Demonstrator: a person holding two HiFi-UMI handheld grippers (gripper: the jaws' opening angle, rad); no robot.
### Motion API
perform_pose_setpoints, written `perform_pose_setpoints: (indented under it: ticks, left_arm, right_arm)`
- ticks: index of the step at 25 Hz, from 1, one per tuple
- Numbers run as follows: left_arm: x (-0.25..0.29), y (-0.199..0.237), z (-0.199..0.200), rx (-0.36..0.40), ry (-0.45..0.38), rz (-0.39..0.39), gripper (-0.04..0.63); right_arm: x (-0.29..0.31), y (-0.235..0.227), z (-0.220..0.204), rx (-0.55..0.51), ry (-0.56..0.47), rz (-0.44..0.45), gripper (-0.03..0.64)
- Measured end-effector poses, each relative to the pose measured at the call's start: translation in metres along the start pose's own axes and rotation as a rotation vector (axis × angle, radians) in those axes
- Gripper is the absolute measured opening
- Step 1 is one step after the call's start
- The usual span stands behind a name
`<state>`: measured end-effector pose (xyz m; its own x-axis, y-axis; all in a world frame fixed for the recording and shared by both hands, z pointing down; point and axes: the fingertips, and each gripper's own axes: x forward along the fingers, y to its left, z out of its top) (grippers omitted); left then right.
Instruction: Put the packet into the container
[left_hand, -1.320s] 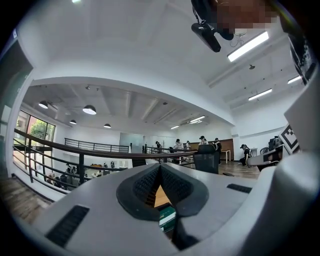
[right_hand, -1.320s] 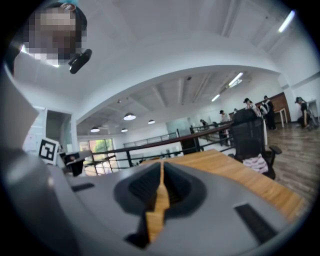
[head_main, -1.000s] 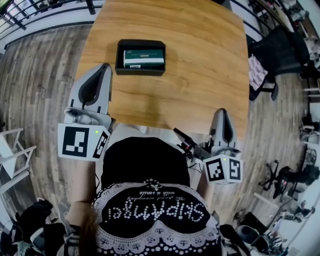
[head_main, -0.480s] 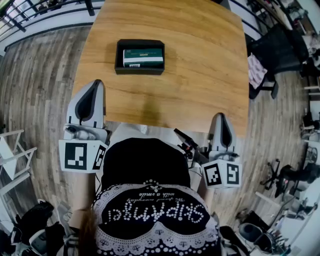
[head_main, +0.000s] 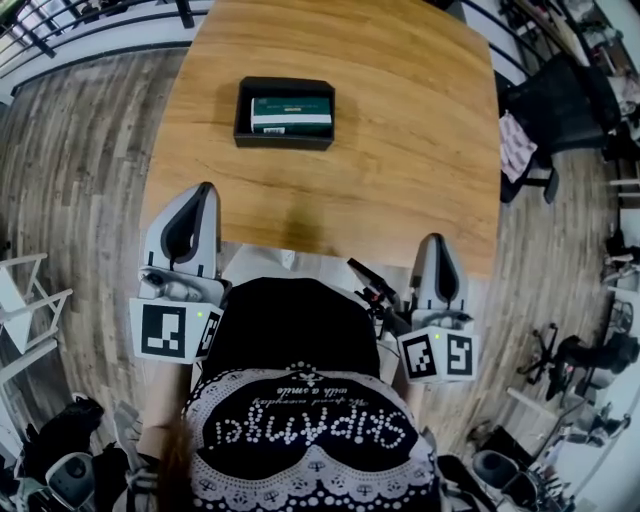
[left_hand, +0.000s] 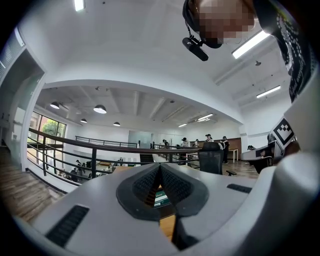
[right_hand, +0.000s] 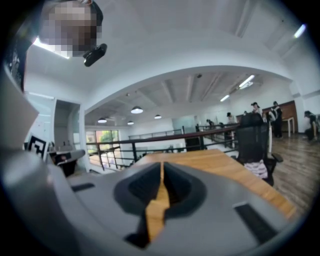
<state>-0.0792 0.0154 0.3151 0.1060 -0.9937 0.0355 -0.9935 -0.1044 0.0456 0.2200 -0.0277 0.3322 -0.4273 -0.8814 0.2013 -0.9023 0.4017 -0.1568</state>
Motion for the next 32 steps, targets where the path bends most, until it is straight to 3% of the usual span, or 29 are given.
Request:
perform_pose_setpoints:
  ticks: [16, 32]
  left_arm:
    - [0.0005, 0.0, -0.0043, 0.002, 0.018, 0.0, 0.032]
    - [0.005, -0.0081, -0.0075, -0.033, 0.032, -0.052, 0.032]
  right_arm:
    - [-0.0009, -0.0014, -0.0022, -0.013, 0.01, -0.006, 0.04]
    - [-0.0018, -0.0006, -0.003, -0.021, 0.026, -0.007, 0.04]
